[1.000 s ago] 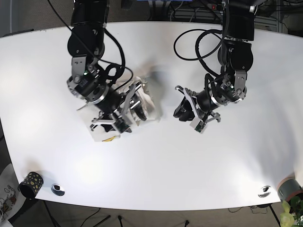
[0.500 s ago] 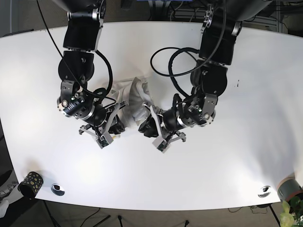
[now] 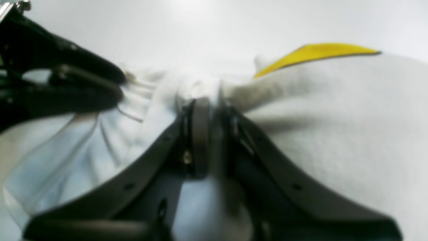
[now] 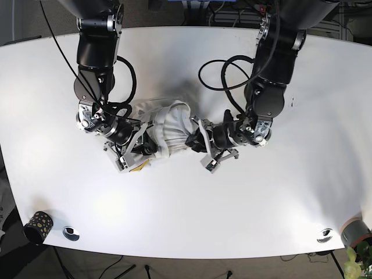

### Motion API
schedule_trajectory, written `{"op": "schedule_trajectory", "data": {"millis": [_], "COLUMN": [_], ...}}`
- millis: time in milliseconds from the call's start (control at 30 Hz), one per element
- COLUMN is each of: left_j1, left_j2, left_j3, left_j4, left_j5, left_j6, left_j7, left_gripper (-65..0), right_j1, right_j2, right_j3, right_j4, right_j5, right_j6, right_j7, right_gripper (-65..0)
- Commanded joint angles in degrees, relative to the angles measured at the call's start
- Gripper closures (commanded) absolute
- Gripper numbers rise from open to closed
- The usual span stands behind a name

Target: Fold the T-shirt properly

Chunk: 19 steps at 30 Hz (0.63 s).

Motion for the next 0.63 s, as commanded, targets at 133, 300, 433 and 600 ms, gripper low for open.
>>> {"op": "schedule_trajectory", "data": {"millis": [133, 300, 433, 600], "left_j1": [-0.17, -0.08, 1.33, 2.03], "left_j2": [-3.88, -4.76, -5.02, -4.58], "left_j3": [0.00, -0.70, -3.52, -5.01], "left_j4": [0.13, 3.83, 10.16, 18.51], "left_j5": [1.02, 0.31, -3.03, -6.10], "left_j6": [0.53, 0.53, 0.53, 0.53], "left_j7": [-1.34, -0.99, 2.26, 7.36], "left_gripper": [-11.9, -11.9, -11.9, -11.9], "right_j1": [1.30, 0.95, 0.77, 2.79], "right_j2": [1.06, 1.94, 2.46, 5.19], "right_j3": [0.22, 0.31, 3.38, 6.81], "right_j4": [5.64, 15.13, 20.06, 18.12], "right_j5": [0.76, 0.67, 0.23, -1.17], "right_j6": [-0.01, -0.01, -0.01, -0.01], "right_j7": [-1.83, -8.43, -10.80, -10.98], "right_gripper": [-6.0, -6.0, -6.2, -6.2]}}
